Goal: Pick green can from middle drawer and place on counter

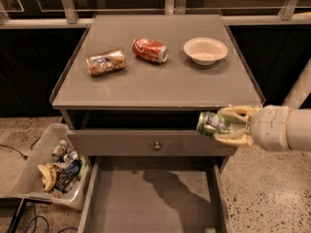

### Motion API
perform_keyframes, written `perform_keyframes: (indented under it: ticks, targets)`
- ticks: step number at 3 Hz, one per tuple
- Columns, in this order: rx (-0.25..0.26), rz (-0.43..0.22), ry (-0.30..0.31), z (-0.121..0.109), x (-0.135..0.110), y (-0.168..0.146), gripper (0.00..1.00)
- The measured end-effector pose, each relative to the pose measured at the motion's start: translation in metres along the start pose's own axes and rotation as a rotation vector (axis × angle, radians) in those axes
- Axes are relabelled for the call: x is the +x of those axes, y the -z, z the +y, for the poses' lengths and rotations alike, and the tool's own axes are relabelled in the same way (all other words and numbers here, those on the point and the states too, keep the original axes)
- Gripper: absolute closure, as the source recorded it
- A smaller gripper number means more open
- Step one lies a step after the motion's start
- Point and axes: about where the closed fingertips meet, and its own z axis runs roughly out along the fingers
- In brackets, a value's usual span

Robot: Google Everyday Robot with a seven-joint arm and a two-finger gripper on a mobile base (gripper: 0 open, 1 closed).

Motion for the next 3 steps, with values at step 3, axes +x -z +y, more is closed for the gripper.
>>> perform_keyframes:
  ticks: [3]
  targets:
    - [0.022, -0.042, 0.189, -0.049, -0.077, 0.016, 1.00]
